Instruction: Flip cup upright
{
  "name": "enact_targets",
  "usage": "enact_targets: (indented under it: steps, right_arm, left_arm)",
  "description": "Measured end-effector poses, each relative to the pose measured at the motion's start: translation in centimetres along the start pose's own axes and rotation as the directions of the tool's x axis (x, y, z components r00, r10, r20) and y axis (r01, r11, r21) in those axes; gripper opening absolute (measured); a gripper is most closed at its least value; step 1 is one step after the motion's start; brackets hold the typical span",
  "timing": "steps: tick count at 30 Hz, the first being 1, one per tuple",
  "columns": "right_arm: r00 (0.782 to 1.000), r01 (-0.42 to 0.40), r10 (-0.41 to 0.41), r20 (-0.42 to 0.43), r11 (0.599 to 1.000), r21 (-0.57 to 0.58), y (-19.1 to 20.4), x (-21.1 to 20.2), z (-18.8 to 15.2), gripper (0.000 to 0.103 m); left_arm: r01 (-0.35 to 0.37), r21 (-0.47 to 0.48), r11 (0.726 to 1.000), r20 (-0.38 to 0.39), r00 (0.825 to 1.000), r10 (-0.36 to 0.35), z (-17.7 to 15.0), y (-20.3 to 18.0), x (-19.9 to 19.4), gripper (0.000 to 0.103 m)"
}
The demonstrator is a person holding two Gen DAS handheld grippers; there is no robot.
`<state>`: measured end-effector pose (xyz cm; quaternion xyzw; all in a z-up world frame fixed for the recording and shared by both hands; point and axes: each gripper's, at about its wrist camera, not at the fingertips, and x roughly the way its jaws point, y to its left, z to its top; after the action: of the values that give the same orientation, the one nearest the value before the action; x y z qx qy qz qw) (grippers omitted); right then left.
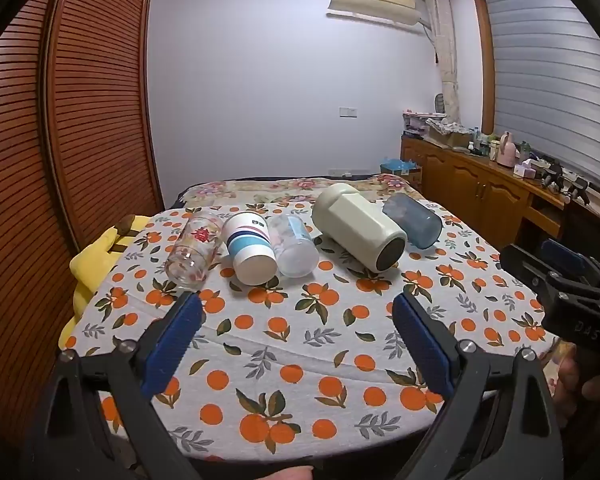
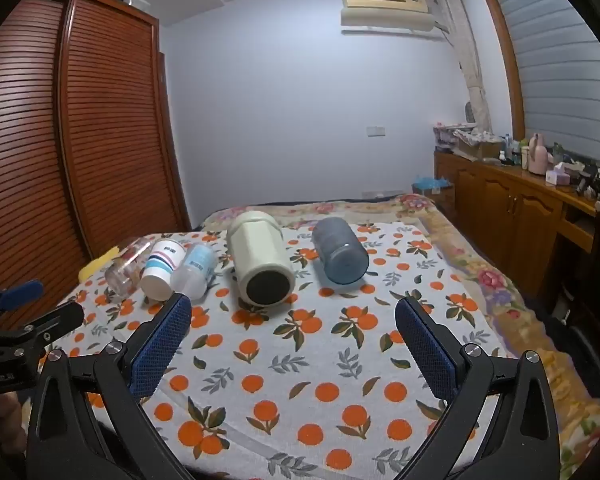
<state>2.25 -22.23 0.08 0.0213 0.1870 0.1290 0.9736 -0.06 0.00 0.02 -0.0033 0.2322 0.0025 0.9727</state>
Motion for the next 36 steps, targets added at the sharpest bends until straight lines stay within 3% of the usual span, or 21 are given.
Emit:
enact_targets:
  steps: [36]
  right_arm:
    - [1.000,-0.002,0.001,0.006,1.000,0.008,0.04,-0.22,-0.05,0.103]
  left_arm:
    - [-0.005,-0.008,1.000,0.006,1.000,0.005,0.34,0.45,0.06,0.097]
